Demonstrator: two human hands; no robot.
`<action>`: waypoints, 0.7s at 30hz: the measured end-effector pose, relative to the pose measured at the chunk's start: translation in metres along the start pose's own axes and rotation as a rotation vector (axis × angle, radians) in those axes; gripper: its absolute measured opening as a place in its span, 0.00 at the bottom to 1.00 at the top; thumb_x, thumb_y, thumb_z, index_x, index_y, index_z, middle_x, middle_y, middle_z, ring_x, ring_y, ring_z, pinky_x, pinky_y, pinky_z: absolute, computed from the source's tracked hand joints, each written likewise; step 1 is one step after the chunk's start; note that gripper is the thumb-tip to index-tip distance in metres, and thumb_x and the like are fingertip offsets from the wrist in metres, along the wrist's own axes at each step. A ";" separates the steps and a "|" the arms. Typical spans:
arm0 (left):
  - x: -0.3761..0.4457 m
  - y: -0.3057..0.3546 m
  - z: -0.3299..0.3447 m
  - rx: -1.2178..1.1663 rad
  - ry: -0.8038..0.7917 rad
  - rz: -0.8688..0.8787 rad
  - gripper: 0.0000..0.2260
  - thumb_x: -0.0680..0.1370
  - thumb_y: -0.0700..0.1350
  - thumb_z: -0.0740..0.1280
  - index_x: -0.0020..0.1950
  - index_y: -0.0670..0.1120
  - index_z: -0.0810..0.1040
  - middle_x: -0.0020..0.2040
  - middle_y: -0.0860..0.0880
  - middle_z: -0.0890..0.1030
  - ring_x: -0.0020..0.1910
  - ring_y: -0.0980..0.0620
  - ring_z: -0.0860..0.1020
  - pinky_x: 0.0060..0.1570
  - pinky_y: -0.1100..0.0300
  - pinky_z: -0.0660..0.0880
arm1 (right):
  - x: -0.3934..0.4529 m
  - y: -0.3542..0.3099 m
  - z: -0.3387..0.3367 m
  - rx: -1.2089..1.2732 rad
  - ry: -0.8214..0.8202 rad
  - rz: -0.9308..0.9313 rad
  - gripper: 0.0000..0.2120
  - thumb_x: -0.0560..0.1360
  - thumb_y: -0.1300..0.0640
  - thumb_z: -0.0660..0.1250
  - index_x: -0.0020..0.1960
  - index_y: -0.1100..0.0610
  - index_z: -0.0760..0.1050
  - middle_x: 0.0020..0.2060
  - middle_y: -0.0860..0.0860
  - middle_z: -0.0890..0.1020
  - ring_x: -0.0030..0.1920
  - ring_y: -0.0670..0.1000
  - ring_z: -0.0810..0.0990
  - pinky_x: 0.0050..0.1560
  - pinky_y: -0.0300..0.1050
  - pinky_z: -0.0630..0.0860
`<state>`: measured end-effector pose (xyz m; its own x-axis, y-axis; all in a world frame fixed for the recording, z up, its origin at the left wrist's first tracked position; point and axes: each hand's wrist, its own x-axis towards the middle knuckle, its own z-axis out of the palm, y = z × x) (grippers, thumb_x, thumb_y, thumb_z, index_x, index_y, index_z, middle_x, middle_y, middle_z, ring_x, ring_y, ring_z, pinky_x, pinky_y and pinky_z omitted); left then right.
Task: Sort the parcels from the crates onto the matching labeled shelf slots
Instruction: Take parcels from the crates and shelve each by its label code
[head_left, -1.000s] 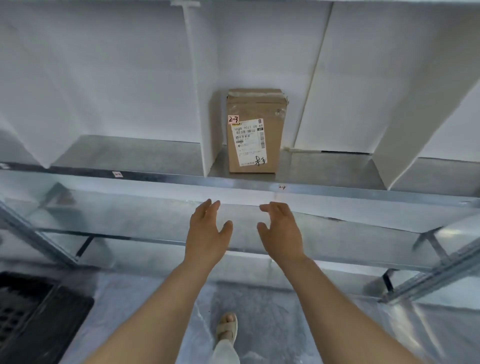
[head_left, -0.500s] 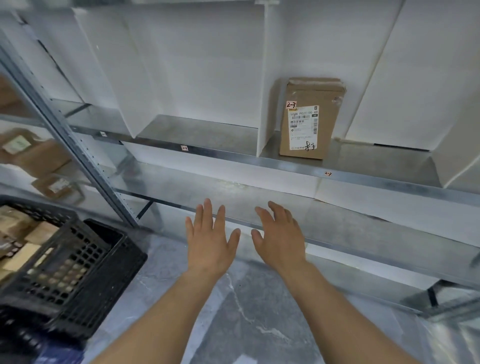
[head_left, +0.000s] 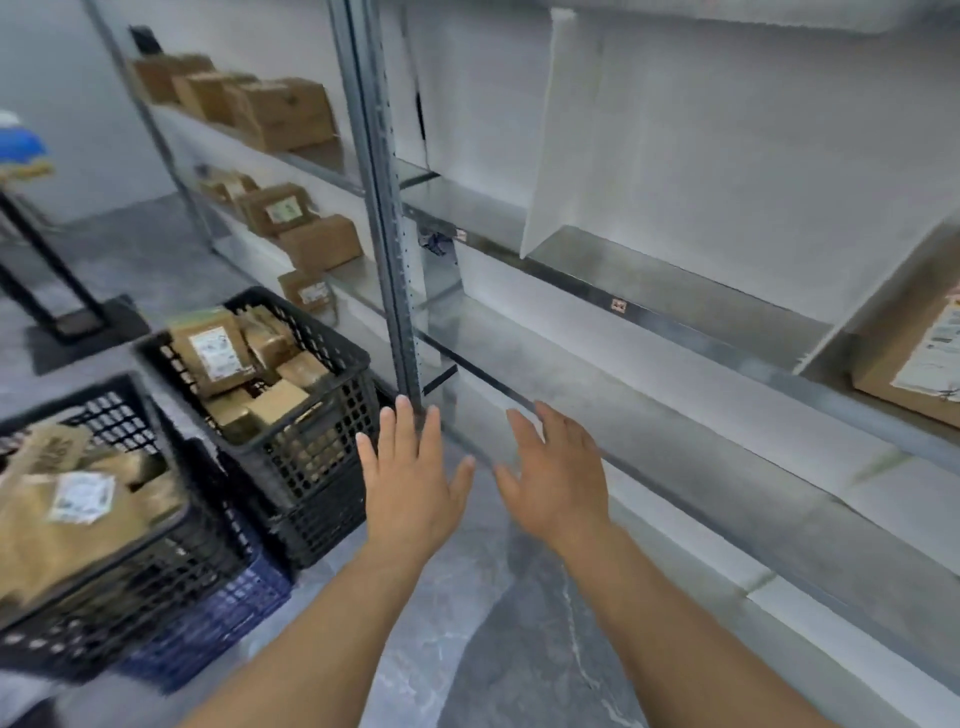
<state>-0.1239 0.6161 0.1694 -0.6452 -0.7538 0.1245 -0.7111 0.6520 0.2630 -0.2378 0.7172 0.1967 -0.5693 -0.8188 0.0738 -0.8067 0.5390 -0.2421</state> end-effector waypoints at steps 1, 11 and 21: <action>0.004 -0.019 -0.005 -0.002 0.010 -0.024 0.36 0.75 0.64 0.45 0.75 0.43 0.63 0.76 0.38 0.57 0.75 0.38 0.55 0.71 0.39 0.48 | 0.008 -0.020 0.004 -0.015 -0.001 -0.028 0.30 0.77 0.44 0.61 0.75 0.53 0.59 0.75 0.58 0.59 0.73 0.58 0.60 0.73 0.53 0.53; 0.033 -0.182 -0.040 -0.029 0.033 -0.202 0.34 0.75 0.63 0.47 0.72 0.43 0.67 0.73 0.37 0.64 0.73 0.37 0.62 0.68 0.35 0.55 | 0.084 -0.183 0.058 -0.009 0.062 -0.233 0.28 0.69 0.47 0.70 0.64 0.59 0.74 0.60 0.61 0.77 0.58 0.62 0.78 0.58 0.58 0.74; 0.016 -0.327 -0.054 -0.133 0.086 -0.510 0.32 0.79 0.60 0.56 0.78 0.49 0.49 0.79 0.45 0.48 0.77 0.47 0.50 0.74 0.48 0.52 | 0.120 -0.321 0.118 0.045 -0.095 -0.481 0.25 0.70 0.45 0.63 0.61 0.59 0.76 0.51 0.56 0.80 0.48 0.58 0.81 0.40 0.52 0.78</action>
<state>0.1130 0.3865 0.1374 -0.1976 -0.9799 0.0261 -0.8831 0.1896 0.4292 -0.0283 0.4220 0.1690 -0.1151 -0.9884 0.0995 -0.9658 0.0879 -0.2439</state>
